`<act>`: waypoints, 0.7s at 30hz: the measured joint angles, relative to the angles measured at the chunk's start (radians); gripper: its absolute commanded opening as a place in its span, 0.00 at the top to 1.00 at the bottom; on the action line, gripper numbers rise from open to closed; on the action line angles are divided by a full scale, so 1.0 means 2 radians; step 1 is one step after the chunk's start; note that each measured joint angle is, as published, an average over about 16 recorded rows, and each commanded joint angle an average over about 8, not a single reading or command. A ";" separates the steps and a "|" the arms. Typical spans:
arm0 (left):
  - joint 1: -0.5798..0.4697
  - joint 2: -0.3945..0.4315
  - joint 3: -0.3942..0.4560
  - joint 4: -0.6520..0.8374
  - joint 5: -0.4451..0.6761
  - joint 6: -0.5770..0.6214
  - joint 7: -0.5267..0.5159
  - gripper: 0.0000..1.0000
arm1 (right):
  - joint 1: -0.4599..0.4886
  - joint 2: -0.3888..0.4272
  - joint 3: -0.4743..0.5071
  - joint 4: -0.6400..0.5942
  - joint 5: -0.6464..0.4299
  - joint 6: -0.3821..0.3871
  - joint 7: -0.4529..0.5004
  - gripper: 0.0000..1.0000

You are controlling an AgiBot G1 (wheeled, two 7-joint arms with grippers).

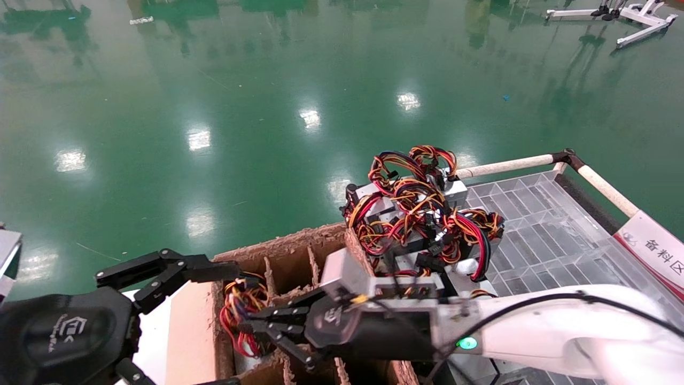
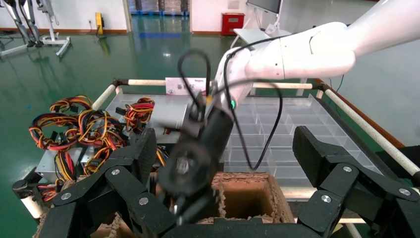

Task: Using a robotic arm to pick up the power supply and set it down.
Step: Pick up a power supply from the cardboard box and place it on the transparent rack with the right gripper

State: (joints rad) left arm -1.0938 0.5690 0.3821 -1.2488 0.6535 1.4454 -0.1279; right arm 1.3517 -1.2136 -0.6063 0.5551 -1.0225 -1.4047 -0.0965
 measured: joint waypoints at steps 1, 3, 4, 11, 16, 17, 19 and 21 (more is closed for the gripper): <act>0.000 0.000 0.000 0.000 0.000 0.000 0.000 0.00 | 0.000 0.004 0.004 0.000 0.008 -0.007 0.003 1.00; 0.000 0.000 0.000 0.000 0.000 0.000 0.000 0.00 | 0.001 0.011 0.013 0.001 0.025 -0.022 0.009 1.00; 0.000 0.000 0.000 0.000 0.000 0.000 0.000 0.00 | 0.001 0.015 0.017 0.001 0.033 -0.028 0.012 1.00; 0.000 0.000 0.000 0.000 0.000 0.000 0.000 0.00 | 0.011 0.042 0.047 0.008 0.089 -0.066 0.036 1.00; 0.000 0.000 0.000 0.000 0.000 0.000 0.000 0.00 | 0.029 0.069 0.064 0.015 0.120 -0.079 0.053 1.00; 0.000 0.000 0.000 0.000 0.000 0.000 0.000 0.00 | 0.035 0.075 0.067 0.016 0.125 -0.081 0.057 1.00; 0.000 0.000 0.000 0.000 0.000 0.000 0.000 0.00 | 0.047 0.089 0.071 0.018 0.132 -0.083 0.063 1.00; 0.000 0.000 0.000 0.000 0.000 0.000 0.000 0.00 | 0.060 0.106 0.073 0.018 0.137 -0.085 0.068 1.00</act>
State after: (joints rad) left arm -1.0938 0.5690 0.3821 -1.2488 0.6535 1.4454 -0.1279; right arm 1.4727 -1.0019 -0.4597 0.5912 -0.7490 -1.5740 0.0404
